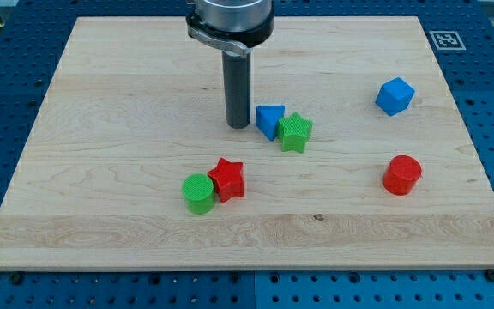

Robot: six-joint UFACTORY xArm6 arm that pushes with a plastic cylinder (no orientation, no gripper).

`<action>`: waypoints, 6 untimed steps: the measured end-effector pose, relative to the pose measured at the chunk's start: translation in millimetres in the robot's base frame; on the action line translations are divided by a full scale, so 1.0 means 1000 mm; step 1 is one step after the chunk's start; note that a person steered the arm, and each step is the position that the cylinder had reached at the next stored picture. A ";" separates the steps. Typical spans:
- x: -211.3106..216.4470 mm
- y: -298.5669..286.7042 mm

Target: Move blue triangle to the left of the blue cube

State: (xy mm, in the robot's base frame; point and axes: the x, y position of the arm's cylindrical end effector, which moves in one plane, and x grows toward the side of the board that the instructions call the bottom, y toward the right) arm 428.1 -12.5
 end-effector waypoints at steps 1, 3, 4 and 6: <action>0.000 0.010; 0.000 0.040; 0.000 0.060; 0.000 0.108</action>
